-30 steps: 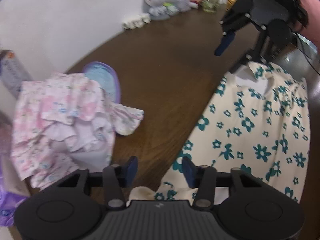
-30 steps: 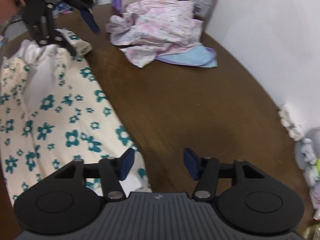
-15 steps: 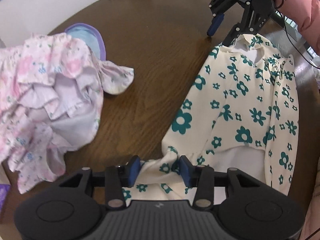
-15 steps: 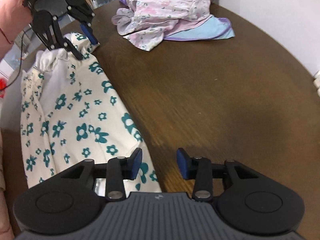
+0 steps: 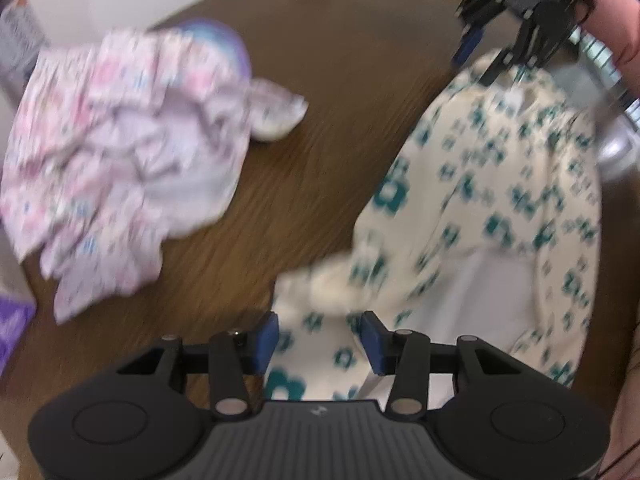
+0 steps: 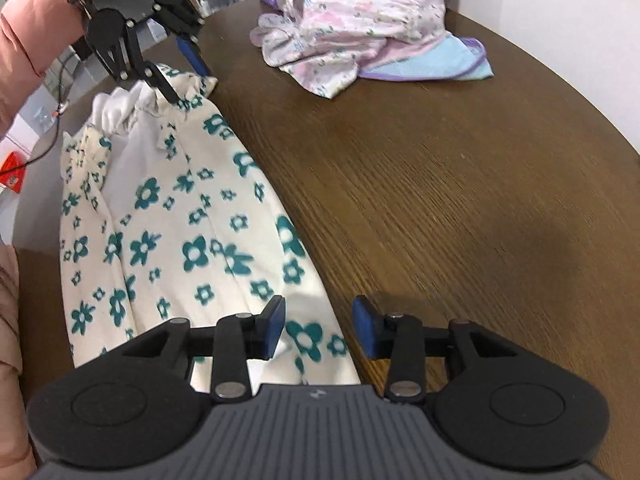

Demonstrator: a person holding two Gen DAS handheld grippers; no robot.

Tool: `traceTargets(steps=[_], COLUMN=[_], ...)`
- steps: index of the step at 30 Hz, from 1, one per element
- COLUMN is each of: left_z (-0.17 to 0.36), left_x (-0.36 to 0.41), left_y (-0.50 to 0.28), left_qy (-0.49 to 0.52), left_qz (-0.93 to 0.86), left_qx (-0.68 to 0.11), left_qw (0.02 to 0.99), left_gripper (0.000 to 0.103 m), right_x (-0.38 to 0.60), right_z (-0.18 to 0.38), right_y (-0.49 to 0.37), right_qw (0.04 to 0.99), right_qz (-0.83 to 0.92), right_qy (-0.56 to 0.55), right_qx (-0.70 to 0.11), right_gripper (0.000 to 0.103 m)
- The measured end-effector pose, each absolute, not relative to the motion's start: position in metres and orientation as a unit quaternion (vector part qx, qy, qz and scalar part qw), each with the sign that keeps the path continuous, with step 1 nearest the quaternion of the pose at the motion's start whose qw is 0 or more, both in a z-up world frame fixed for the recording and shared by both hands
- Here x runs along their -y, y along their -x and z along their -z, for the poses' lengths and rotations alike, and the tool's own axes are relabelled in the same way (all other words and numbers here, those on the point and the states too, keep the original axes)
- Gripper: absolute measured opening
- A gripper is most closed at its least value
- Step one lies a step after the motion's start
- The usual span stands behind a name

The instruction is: Fold clothes

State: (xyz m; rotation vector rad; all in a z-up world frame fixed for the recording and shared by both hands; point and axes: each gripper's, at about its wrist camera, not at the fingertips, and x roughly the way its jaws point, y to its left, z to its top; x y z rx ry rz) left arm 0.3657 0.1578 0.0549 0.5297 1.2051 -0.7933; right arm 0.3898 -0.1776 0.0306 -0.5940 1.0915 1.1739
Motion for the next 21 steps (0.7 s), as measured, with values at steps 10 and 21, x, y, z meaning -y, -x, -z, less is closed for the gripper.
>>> traceTargets(steps=[10,21], left_z=[-0.056,-0.064], left_x=[-0.159,-0.155], left_y=[-0.365,-0.330], left_qy=[-0.244,-0.267], left_qz=[0.344,0.344], left_qx=[-0.533,-0.492], left_qw=[0.733,0.754], left_gripper=[0.069,0.006], right_x=[0.171,0.161], right_z=[-0.027,-0.029], right_y=[-0.387,-0.357], right_qw=[0.653,0.659], right_qz=[-0.498,-0.491], right_qy=[0.296,0.346], right_qx=[-0.488,-0.452], right_gripper=[0.038,0.004])
